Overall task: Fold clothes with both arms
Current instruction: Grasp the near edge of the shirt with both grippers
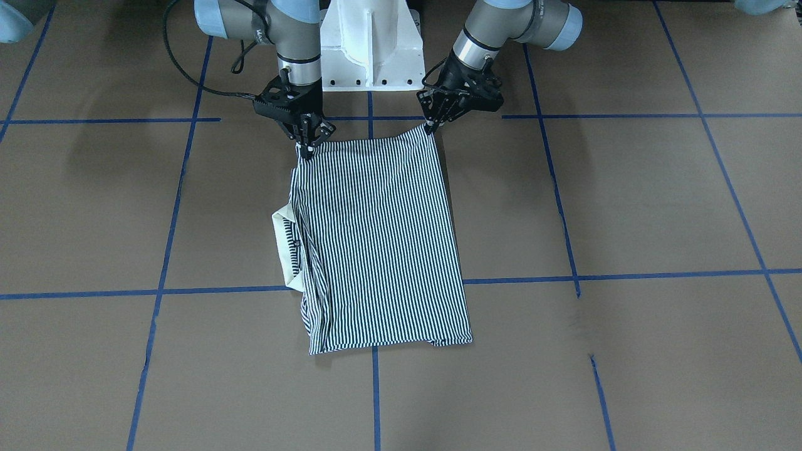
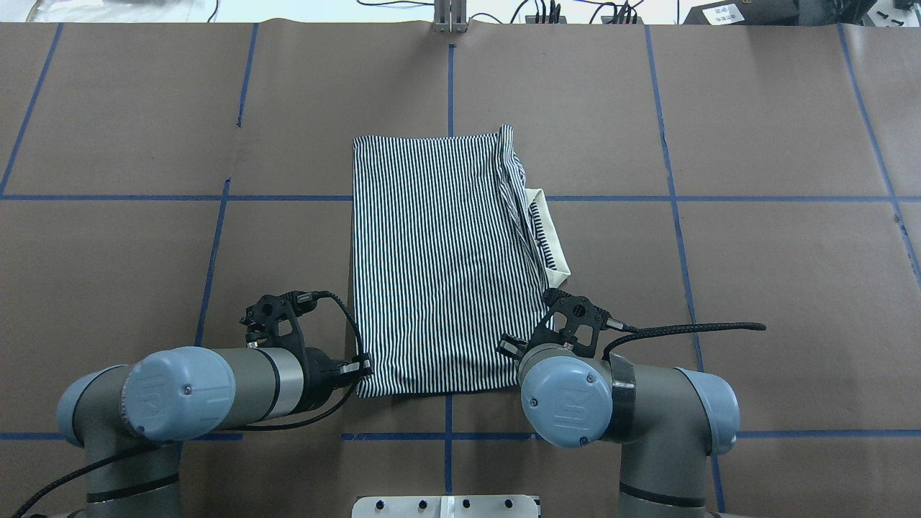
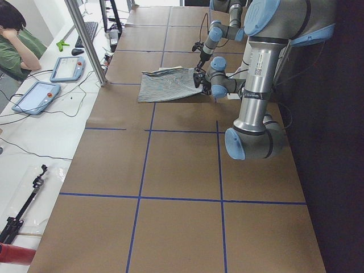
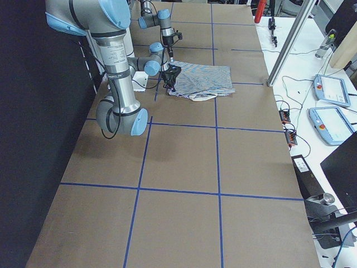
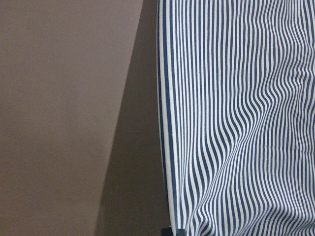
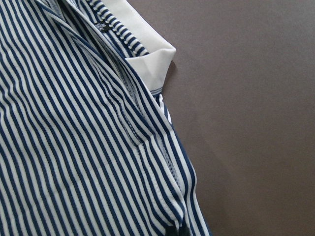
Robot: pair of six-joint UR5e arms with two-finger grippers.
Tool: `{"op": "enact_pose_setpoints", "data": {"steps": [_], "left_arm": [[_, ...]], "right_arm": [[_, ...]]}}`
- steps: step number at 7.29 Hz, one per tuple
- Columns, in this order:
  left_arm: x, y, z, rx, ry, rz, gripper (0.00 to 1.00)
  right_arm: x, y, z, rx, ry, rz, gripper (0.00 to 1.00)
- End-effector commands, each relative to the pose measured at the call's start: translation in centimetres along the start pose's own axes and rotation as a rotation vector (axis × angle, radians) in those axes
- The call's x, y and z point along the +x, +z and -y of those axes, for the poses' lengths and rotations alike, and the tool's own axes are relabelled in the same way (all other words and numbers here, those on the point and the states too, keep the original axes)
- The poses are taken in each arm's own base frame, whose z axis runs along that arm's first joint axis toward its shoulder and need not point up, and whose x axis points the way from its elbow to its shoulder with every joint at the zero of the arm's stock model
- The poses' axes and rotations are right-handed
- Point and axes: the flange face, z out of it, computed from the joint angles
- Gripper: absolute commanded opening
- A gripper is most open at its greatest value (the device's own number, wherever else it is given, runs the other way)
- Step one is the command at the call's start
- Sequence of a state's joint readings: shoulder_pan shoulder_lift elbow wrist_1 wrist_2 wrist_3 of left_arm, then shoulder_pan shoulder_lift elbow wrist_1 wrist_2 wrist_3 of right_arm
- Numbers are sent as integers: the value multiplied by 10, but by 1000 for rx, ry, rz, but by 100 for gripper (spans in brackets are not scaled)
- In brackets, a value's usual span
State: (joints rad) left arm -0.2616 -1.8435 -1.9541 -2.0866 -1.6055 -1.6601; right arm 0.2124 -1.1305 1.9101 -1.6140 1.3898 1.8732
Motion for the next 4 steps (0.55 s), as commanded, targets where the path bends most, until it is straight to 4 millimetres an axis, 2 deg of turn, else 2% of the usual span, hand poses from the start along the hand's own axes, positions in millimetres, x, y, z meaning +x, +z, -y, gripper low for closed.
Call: {"op": "enact_pose_setpoints", "data": {"steps": [1,3,4], "left_arm": [[13,-30,2,-39,13,-20,0],[38,-110,-8,-78,37,12,0],[46,-164,-14,-92,38,33,0]], "right_arm": [[1,-41,9,-8,0,0,0],[5,-107,17,-26,0,32,0],[5,-148,15,-45,-12,29,0]]}}
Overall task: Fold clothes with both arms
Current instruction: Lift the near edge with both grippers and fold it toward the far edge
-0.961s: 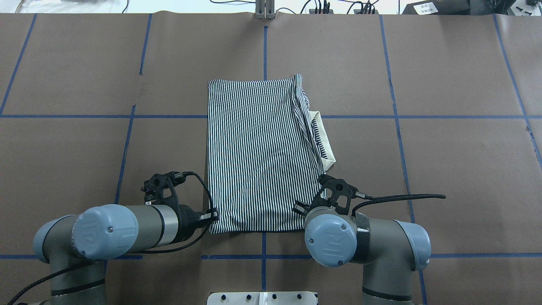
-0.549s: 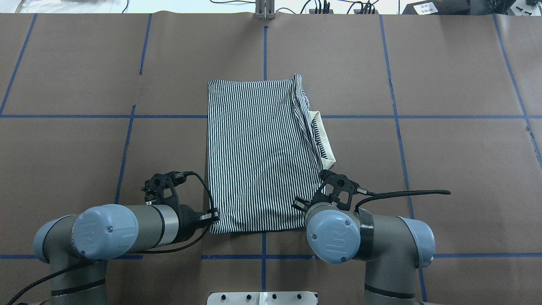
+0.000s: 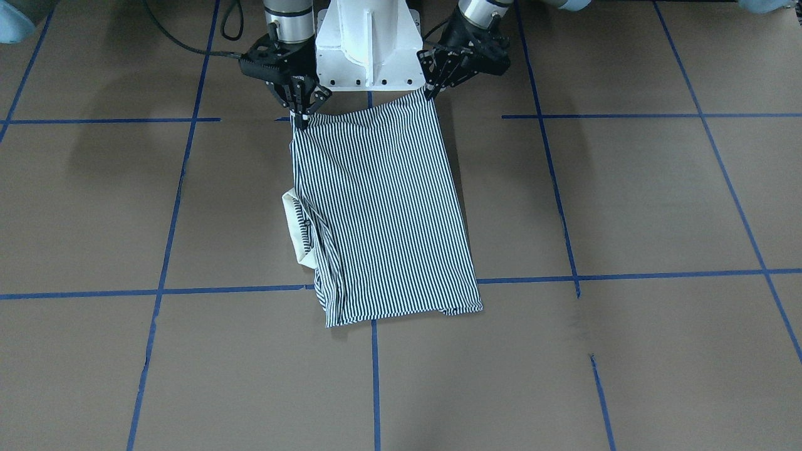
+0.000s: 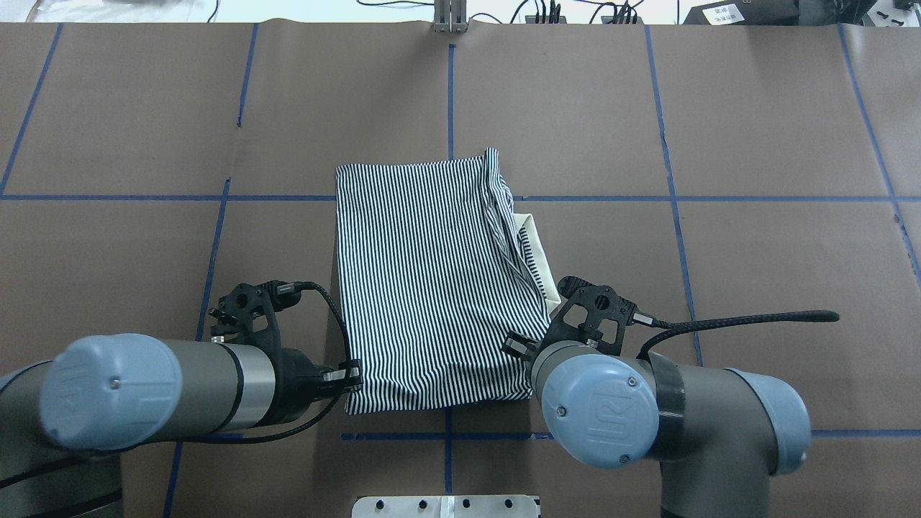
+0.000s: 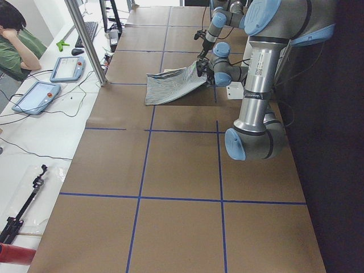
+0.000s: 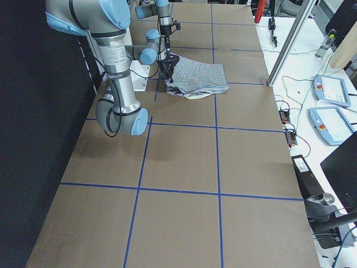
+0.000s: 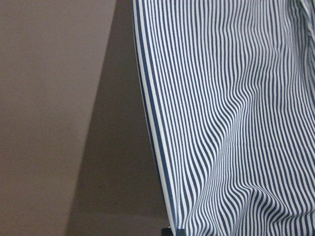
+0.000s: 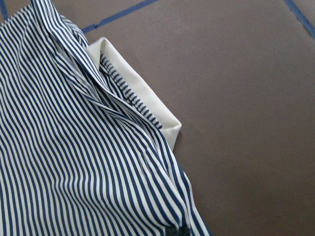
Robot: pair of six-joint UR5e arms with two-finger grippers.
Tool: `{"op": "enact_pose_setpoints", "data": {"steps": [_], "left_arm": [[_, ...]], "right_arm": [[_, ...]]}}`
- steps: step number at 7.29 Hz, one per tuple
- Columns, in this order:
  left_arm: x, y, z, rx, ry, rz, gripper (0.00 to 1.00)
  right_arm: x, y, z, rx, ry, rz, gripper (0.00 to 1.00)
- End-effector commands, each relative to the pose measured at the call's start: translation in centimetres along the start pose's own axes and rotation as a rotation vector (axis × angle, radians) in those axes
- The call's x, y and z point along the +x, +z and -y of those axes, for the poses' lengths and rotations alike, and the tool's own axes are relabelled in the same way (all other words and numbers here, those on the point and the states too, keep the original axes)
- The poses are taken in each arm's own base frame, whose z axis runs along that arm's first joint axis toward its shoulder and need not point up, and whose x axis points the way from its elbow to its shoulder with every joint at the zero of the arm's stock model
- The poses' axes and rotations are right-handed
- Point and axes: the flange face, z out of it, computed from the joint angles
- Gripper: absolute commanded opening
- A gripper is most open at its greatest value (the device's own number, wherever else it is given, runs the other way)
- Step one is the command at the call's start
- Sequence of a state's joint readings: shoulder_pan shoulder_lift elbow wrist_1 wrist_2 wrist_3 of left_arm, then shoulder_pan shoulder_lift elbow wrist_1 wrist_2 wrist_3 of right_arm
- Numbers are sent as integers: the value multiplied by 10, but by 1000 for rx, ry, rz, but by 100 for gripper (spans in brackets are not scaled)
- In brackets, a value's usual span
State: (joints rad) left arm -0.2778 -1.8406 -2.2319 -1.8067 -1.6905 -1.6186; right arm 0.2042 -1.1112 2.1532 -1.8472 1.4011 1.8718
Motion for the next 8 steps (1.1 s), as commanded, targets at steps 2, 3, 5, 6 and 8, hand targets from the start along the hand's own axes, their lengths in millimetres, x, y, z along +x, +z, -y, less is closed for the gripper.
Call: {"op": "enact_pose_setpoints", "data": {"steps": [2,3,5,6,8], "left_arm": [[25,-86,-16,-38,-4,66,0],[24,-60,-1,-10,-3,115,0],[35,-28,61,81,70,173,0],[35,-21,91,118,97,199,0],[30,5,149,183,99,228,0]], "right_arm": [[-6,-68,-3,-49,-10,4,0],[-18,-56,-7,-31,-27,-11,0],[-54,-25,2,-4,-47,22,0],[-67,-13,14,13,-28,33,0],[-109,15,50,64,-2,28,0]]}}
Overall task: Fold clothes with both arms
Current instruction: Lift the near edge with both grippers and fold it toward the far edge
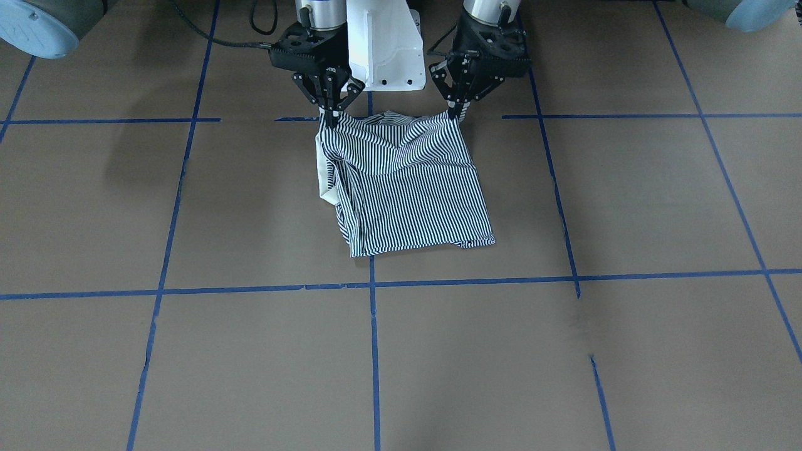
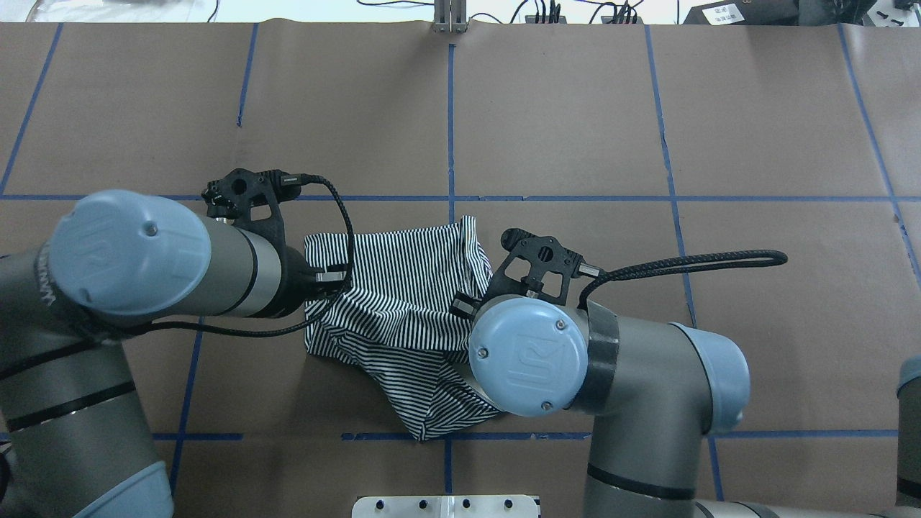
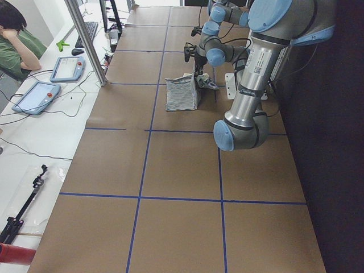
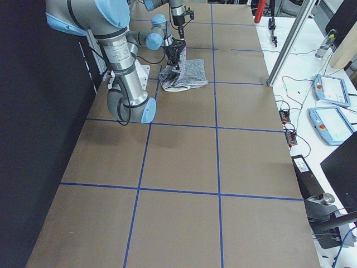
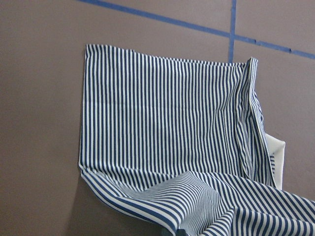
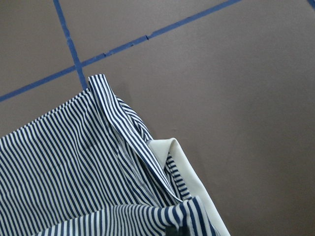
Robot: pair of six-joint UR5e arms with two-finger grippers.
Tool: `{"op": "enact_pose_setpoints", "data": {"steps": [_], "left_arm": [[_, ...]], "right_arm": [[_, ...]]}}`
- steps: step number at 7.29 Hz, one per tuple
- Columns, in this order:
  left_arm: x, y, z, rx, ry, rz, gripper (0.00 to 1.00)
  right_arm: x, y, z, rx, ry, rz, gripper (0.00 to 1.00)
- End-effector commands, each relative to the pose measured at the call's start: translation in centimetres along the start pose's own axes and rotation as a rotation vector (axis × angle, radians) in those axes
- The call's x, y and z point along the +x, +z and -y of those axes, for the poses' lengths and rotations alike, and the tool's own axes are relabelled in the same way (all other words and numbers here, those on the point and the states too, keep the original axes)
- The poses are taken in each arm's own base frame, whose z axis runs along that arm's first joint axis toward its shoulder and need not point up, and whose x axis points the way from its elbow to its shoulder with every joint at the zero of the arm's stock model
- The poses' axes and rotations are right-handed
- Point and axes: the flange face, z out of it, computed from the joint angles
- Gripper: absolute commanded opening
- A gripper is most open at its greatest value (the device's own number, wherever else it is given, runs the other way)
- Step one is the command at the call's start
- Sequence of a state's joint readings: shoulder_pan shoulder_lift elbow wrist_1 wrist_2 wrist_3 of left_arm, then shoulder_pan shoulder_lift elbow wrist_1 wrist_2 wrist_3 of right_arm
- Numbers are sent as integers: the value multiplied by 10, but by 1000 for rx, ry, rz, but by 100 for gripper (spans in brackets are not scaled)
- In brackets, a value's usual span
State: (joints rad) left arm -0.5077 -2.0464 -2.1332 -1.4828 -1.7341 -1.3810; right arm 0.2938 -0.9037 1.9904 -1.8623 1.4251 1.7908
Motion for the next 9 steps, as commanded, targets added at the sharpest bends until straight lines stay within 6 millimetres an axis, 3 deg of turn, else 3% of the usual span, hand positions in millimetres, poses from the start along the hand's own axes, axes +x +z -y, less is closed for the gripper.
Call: {"op": "enact_pose_setpoints", "data": {"steps": [1,3,5,7,8,9], "left_arm": [[-10,44,61,67,-5,31,0],[-16,92,98,91,-1,72,0],[-30,129,113,93,14,99,0],[-18,157,125,83,4,134,0],[-18,166,127,82,5,137,0],[-21,168,127,82,9,134,0]], "right_arm": [[-36,43,41,52,28,11,0],[-80,86,70,69,49,4,0],[-89,135,94,91,58,-7,0],[-88,161,109,106,56,-18,0],[-87,164,110,107,55,-23,0],[-87,164,109,102,40,-24,37]]}}
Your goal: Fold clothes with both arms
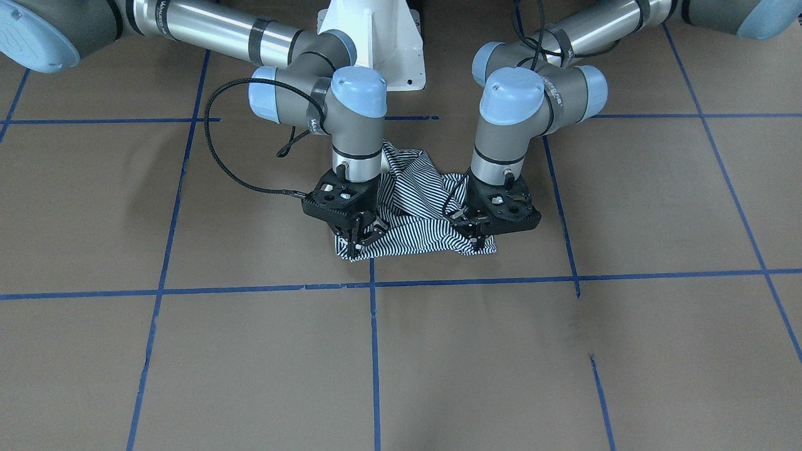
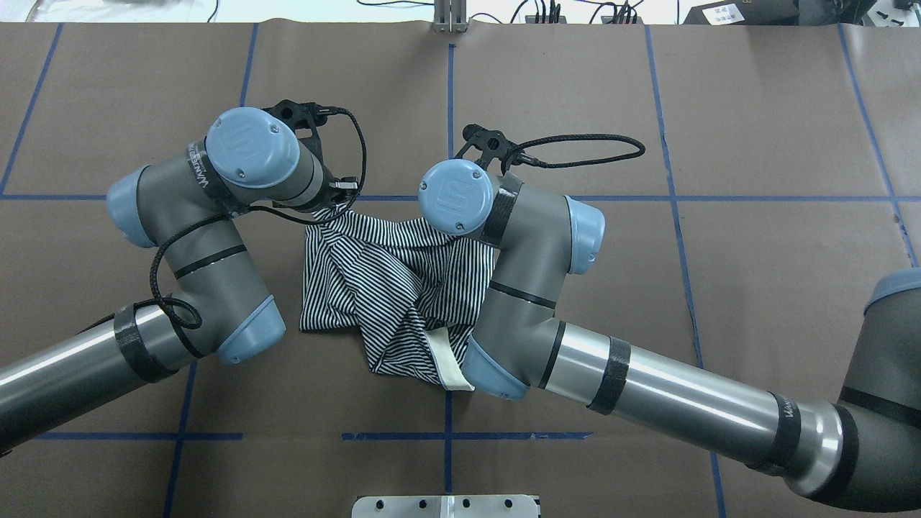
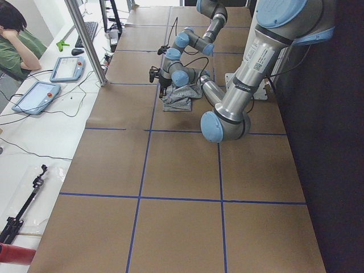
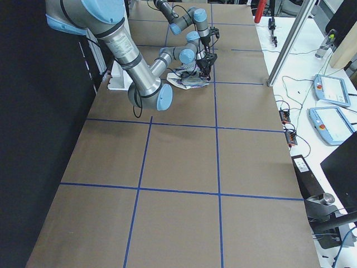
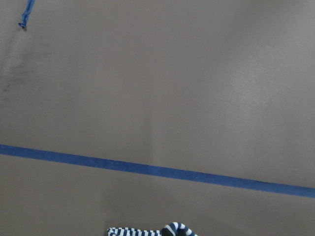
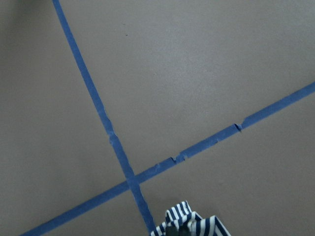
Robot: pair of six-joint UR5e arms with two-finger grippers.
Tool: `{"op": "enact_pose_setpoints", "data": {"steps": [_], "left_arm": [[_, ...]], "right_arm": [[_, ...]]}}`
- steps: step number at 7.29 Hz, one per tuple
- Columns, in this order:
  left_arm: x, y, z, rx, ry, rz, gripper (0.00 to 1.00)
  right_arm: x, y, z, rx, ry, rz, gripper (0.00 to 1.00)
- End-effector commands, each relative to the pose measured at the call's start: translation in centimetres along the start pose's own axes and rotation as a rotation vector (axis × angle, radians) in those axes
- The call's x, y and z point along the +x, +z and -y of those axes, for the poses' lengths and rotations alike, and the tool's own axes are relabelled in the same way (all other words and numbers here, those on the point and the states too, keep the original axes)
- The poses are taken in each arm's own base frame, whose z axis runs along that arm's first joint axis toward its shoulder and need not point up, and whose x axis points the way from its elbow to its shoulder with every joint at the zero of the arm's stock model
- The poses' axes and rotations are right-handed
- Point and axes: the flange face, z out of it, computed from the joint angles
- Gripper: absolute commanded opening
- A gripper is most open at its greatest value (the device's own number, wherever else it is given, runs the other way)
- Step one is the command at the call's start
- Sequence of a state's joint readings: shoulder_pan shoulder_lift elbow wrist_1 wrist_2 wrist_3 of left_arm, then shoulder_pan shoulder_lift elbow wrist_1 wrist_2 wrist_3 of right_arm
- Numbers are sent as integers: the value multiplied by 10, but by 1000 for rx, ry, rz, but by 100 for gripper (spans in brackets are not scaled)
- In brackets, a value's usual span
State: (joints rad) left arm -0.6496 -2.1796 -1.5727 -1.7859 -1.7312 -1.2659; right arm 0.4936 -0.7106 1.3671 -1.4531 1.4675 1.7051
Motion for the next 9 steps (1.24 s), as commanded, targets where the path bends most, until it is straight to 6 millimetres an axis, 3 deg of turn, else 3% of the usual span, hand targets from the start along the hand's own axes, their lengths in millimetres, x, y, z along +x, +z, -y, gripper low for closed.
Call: {"op": "enact_pose_setpoints", "data": {"steps": [1,2,3,4,5,6,7,9], "left_arm": [[-4,5,1,1,62,4,99],[-6,-16,7,19,182,-27,100],[-35,-41,27,45,275,-42,100],[-64,-53,48,6,357,-63,100],[-77,-52,52,-3,372,-58,100],[-76,-53,53,0,369,-60,100],[-76,-53,53,0,366,-60,100],[-75,-54,53,0,360,-63,100]], "right_arm": [[-3,0,1,-1,-75,6,99],[-6,-7,10,-26,-79,14,100],[-14,-30,24,-105,-81,42,100],[-17,-59,29,-120,-78,44,100],[-13,-93,27,-127,-83,33,100],[-2,-116,-19,-173,-133,-6,100],[6,-123,-58,-210,-175,-43,100],[30,-107,-136,-283,-296,-84,99]]}}
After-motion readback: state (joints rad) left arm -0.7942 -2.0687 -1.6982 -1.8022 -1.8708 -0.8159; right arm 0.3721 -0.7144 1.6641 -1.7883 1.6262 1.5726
